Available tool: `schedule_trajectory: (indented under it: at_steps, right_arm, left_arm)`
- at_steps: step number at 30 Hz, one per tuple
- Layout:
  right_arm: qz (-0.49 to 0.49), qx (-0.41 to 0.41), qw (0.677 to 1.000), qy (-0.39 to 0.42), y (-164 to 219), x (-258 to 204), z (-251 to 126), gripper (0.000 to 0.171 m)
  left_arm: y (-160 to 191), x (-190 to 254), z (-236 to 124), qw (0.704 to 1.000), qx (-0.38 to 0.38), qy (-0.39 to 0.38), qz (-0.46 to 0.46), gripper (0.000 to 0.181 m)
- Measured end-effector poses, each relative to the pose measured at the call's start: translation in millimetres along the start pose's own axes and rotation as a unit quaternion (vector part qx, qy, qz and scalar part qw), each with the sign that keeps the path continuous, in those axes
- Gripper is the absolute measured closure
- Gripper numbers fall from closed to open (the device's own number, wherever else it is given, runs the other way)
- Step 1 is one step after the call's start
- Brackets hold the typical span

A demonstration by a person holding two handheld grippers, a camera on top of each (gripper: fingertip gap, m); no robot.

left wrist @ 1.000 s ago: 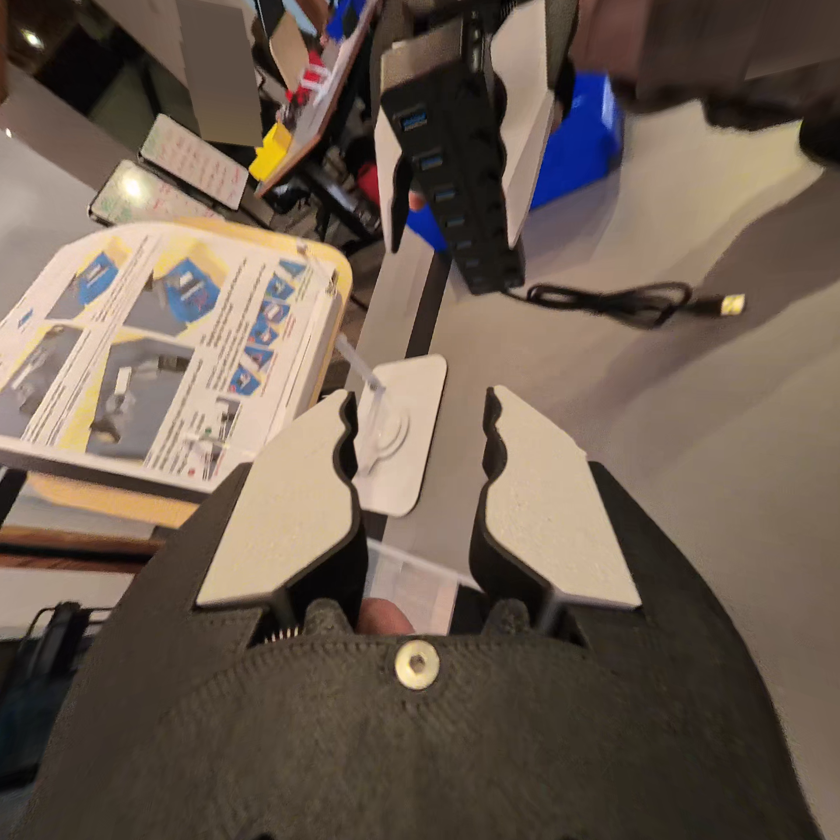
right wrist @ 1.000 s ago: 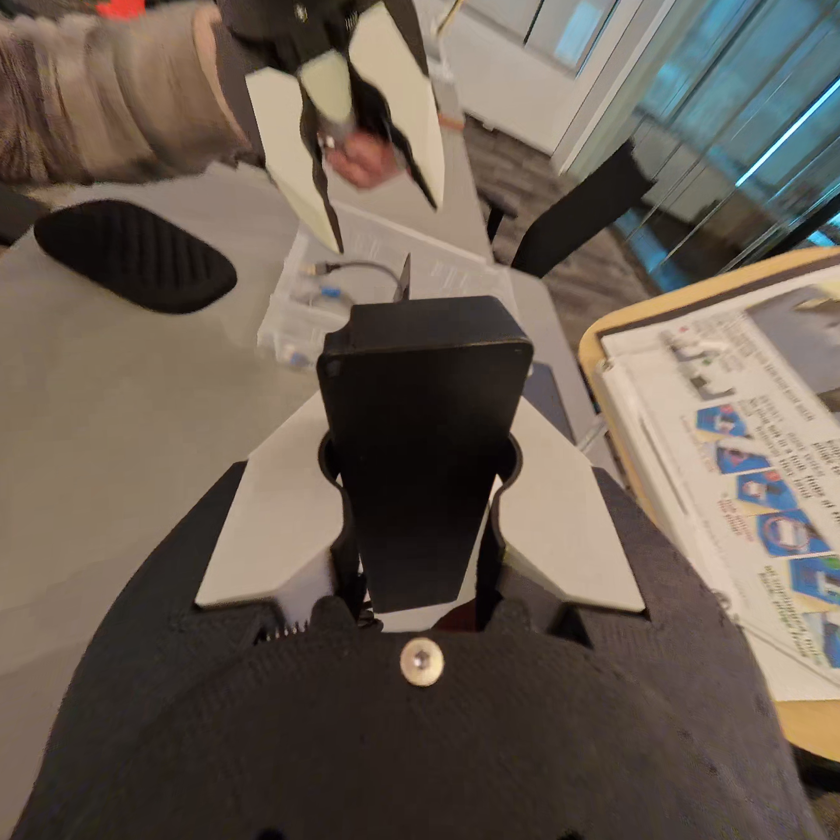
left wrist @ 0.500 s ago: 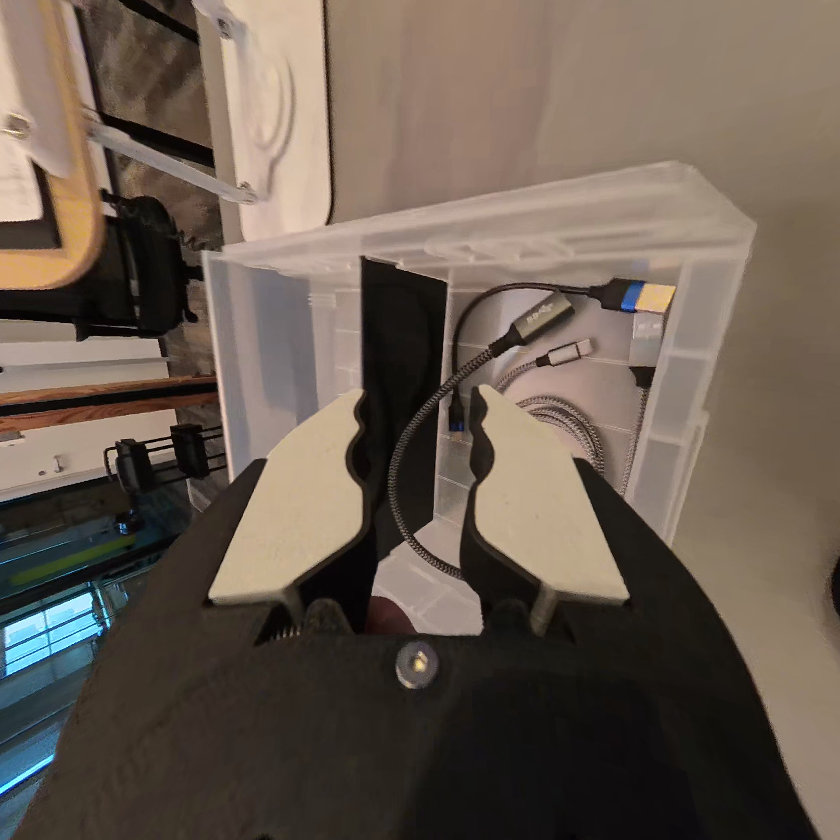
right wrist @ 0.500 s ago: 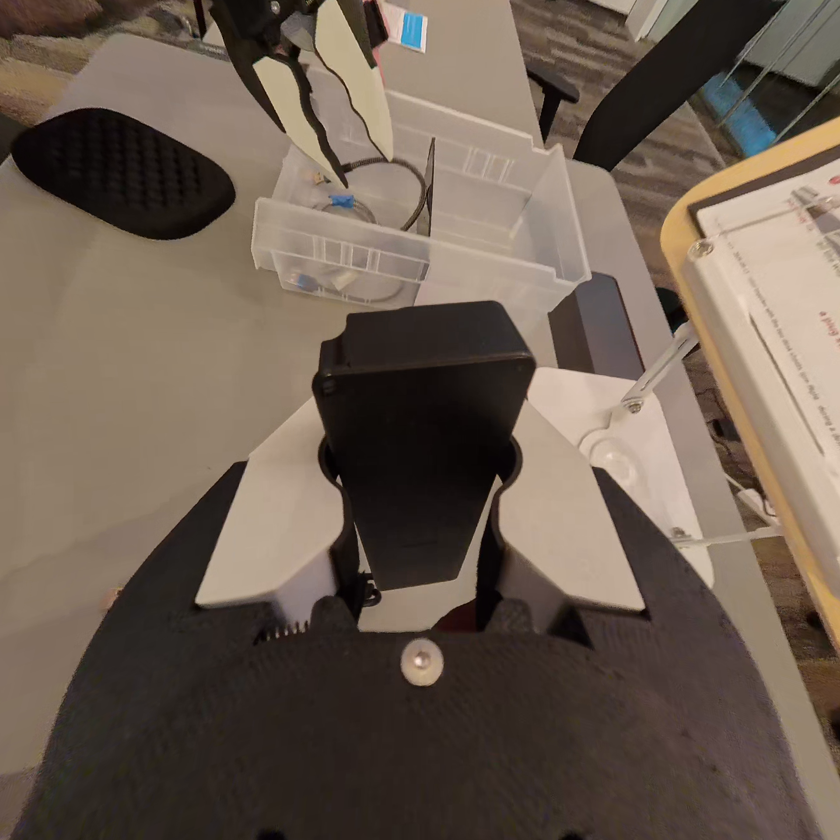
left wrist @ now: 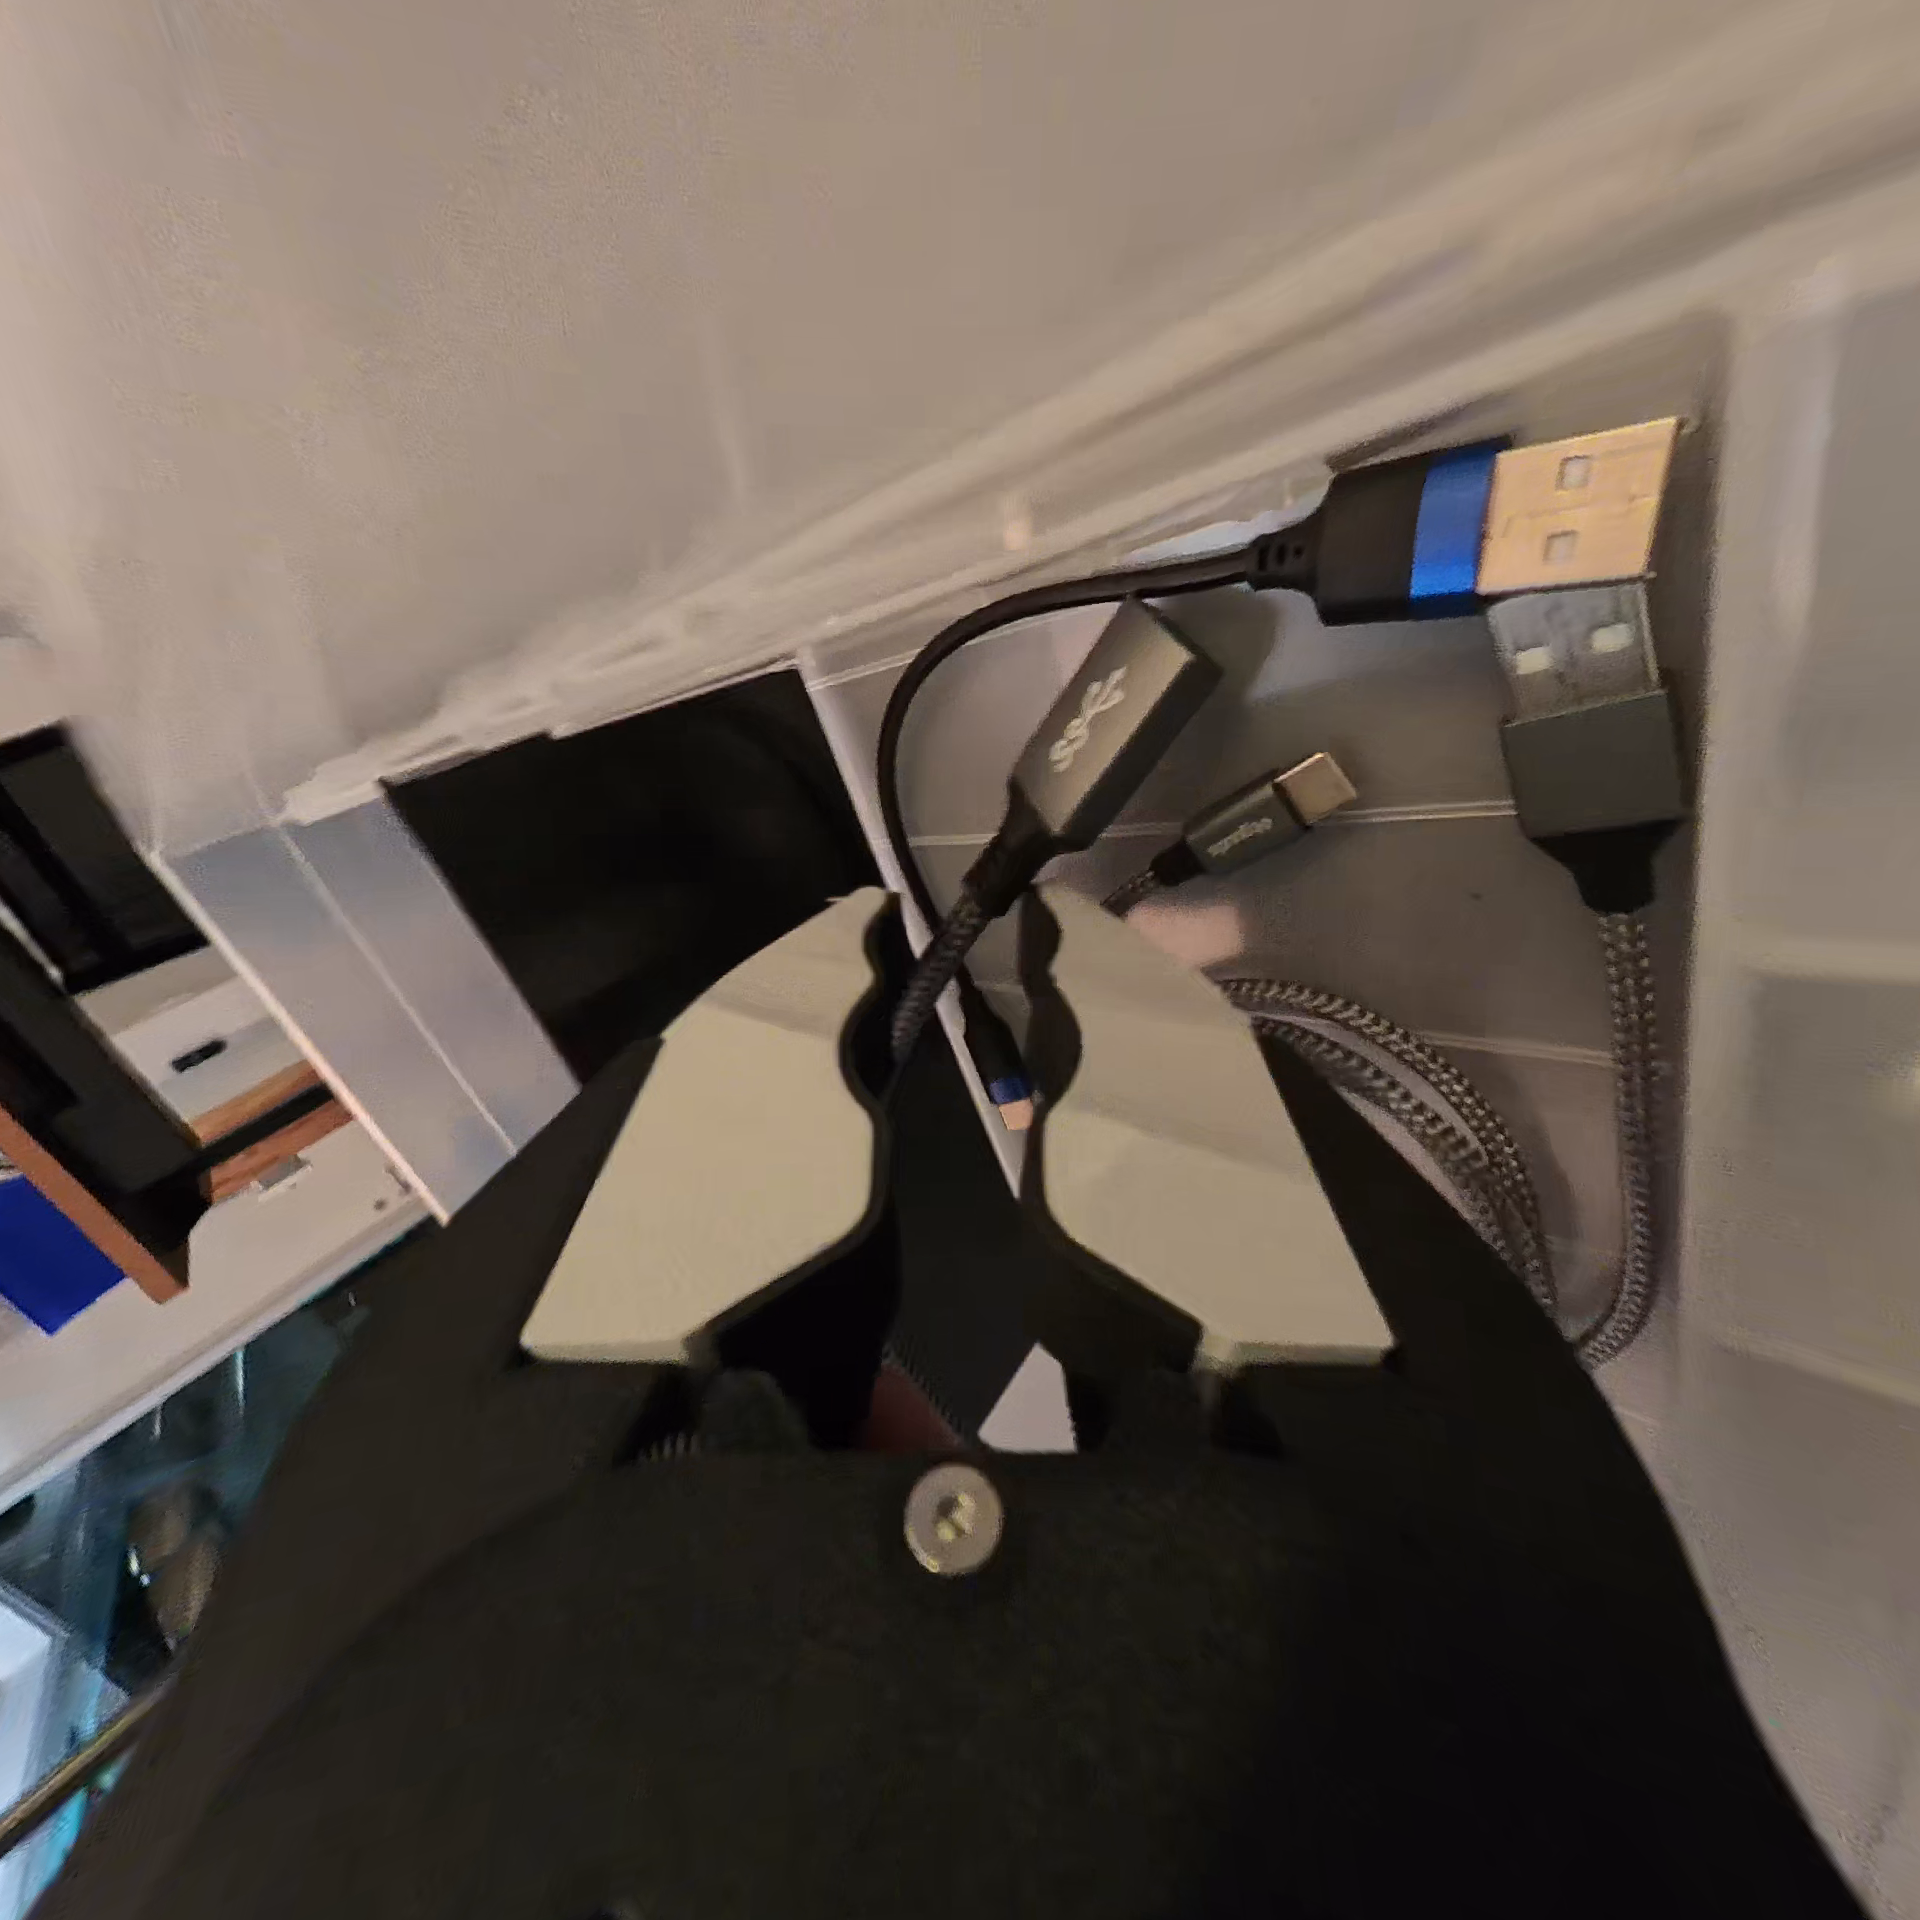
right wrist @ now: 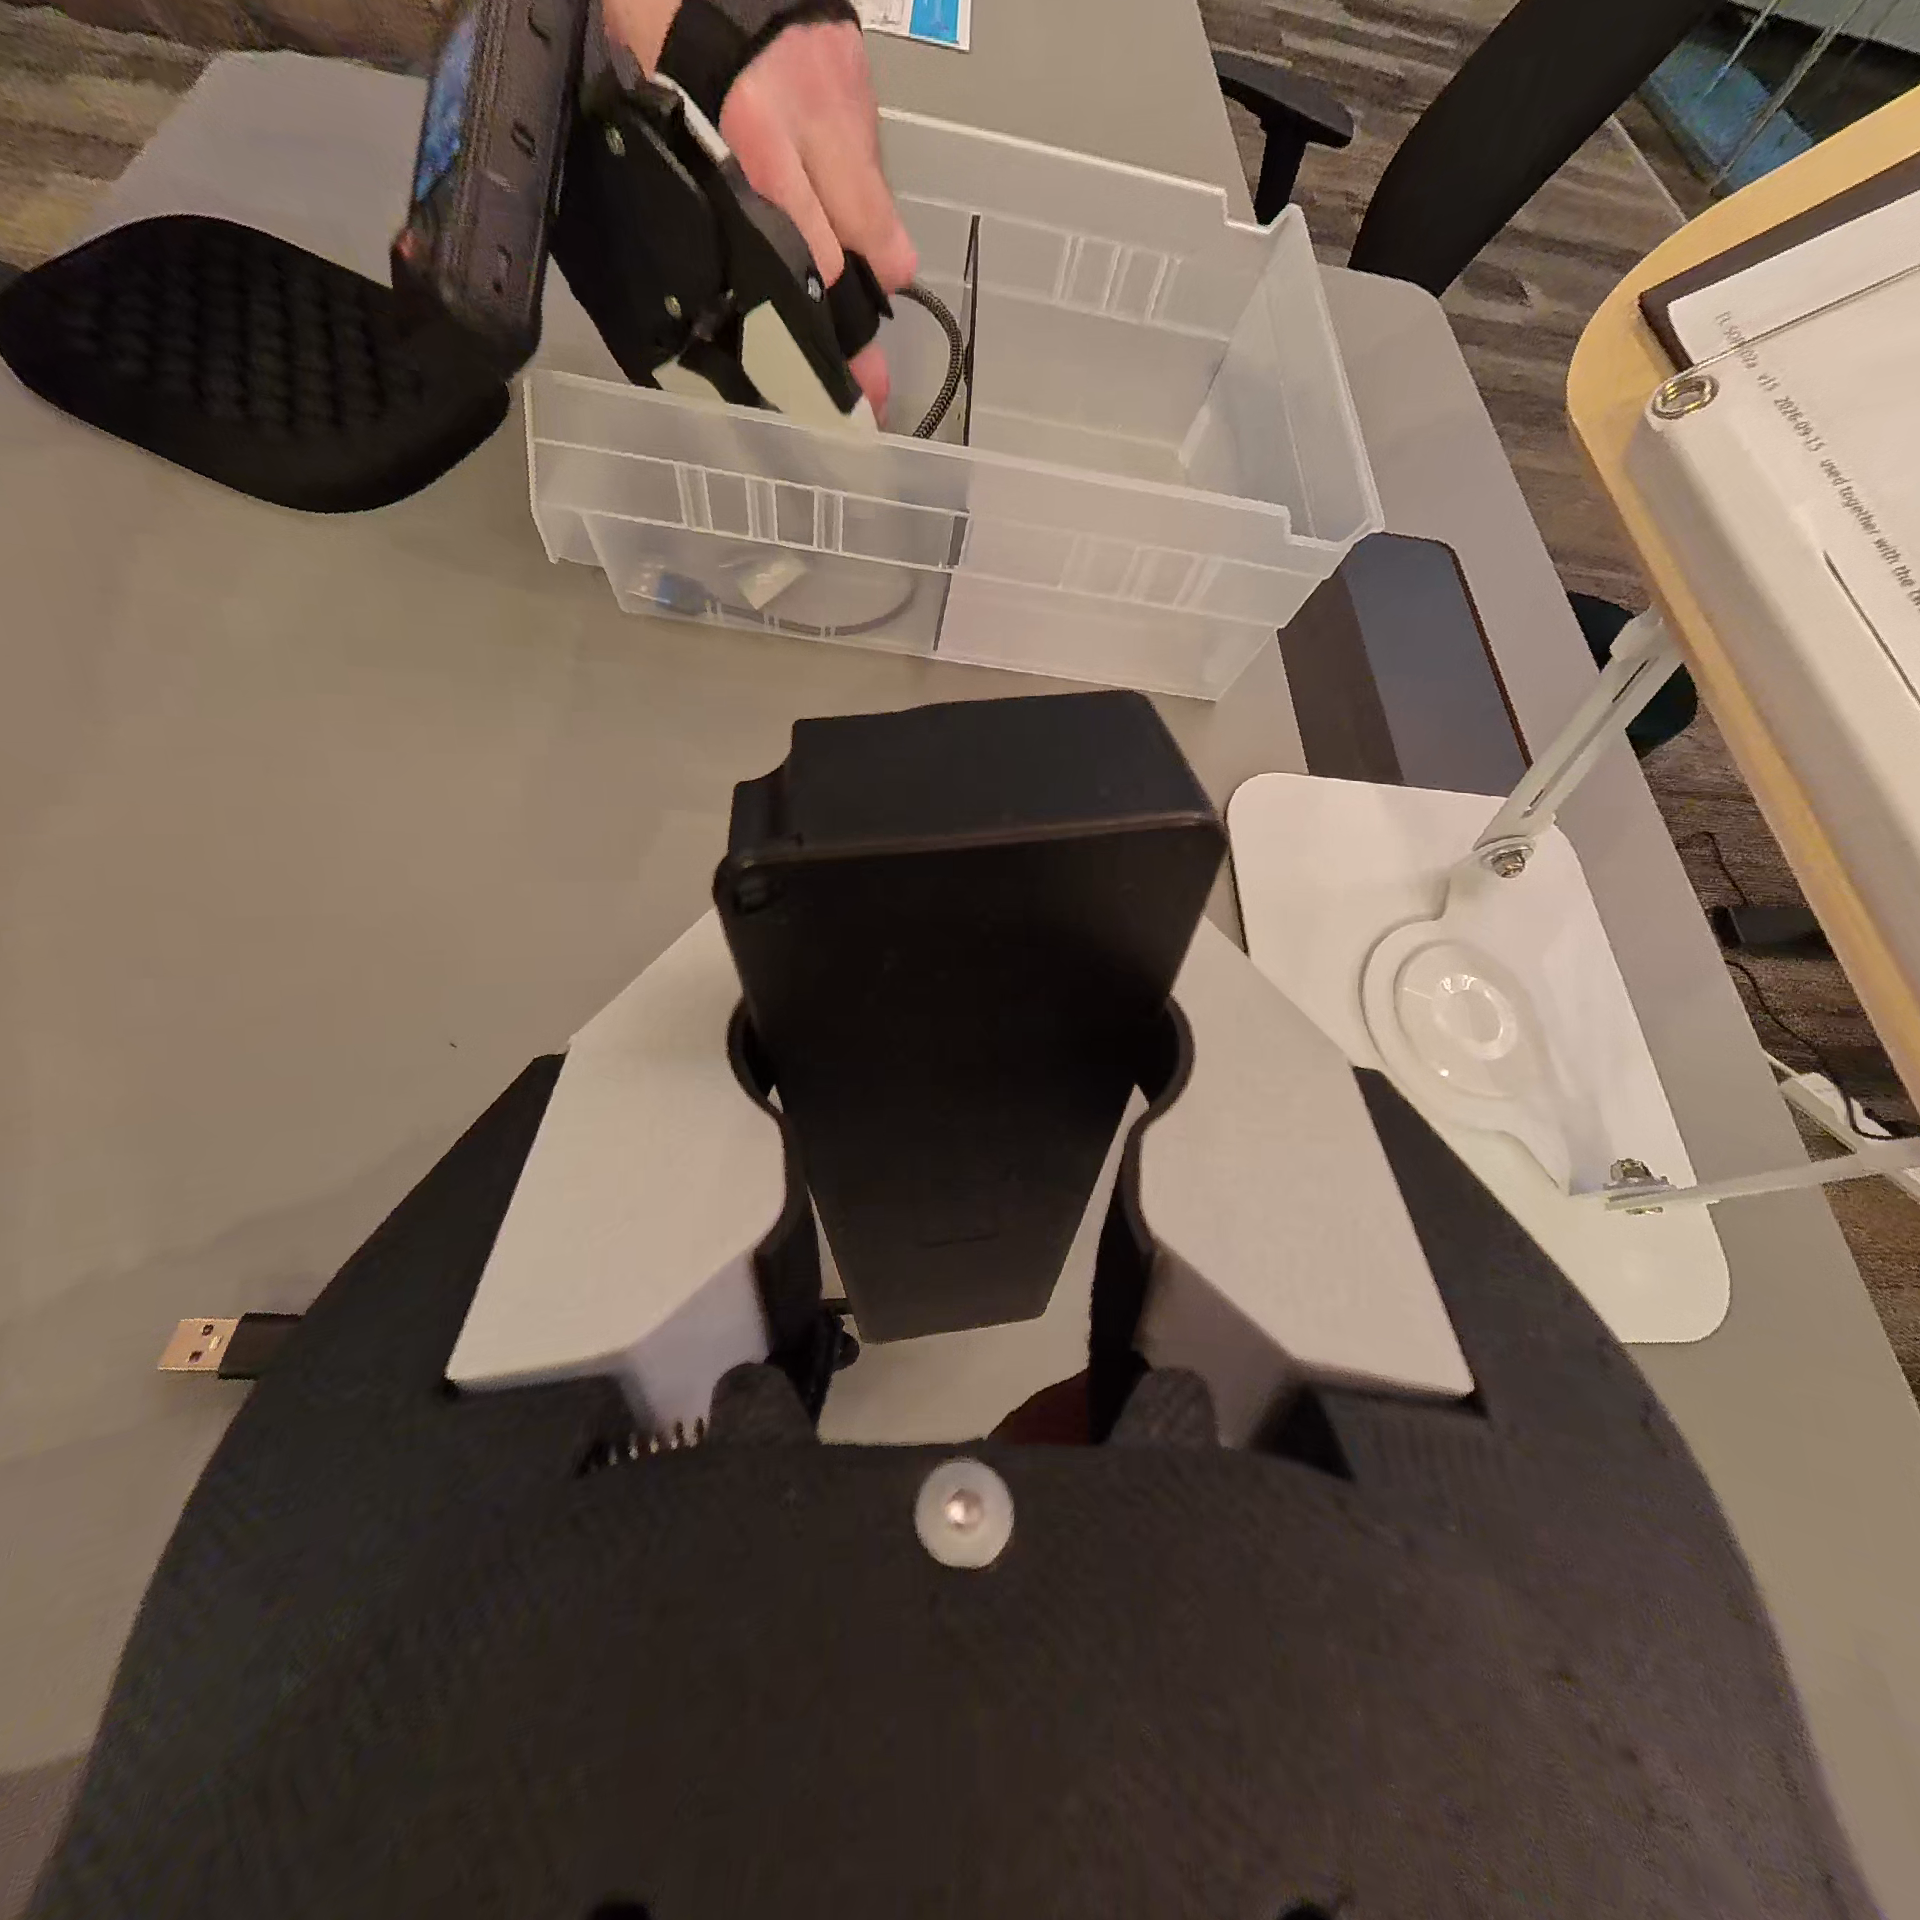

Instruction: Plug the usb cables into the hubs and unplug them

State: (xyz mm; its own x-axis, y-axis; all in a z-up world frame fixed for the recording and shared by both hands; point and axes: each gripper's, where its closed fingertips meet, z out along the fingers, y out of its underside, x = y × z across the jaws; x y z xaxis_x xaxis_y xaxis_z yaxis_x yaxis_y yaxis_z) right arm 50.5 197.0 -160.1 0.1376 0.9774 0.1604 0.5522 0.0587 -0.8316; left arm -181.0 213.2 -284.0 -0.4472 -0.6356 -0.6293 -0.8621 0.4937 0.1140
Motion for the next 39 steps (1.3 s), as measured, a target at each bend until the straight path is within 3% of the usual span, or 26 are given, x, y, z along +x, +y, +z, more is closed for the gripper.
schedule_trajectory:
  at_steps: [4, 10, 22, 29, 33, 39]
  right_arm:
    - [0.0, 0.002, 1.0, 0.004, 0.0, 2.1, -1.6, 0.108]
    - [0.002, 0.004, 1.0, 0.007, 1.0, 4.5, -2.8, 0.108]
    - [0.005, 0.013, 1.0, 0.012, 0.3, 7.7, -6.8, 0.108]
    - [0.007, 0.019, 1.0, 0.017, -0.6, 10.0, -11.6, 0.108]
    - [0.01, 0.025, 0.999, 0.018, -0.2, 12.2, -14.9, 0.108]
    - [0.015, 0.028, 0.999, 0.018, 2.4, 13.6, -16.2, 0.108]
  left_arm:
    - [0.0, -4.1, 1.0, 0.999, 0.004, -0.032, 0.014, 0.168]
    - [7.0, -33.9, -27.3, 0.994, 0.006, -0.112, -0.019, 0.174]
    - [41.2, -111.0, -120.5, 0.959, -0.027, -0.272, -0.077, 0.175]
    - [54.7, -147.7, -174.2, 0.94, -0.053, -0.321, -0.102, 0.174]
    - [18.6, -164.7, -204.9, 0.938, 0.004, -0.321, -0.134, 0.174]
    - [-103.0, -166.8, -206.0, 0.949, 0.128, -0.271, -0.094, 0.175]
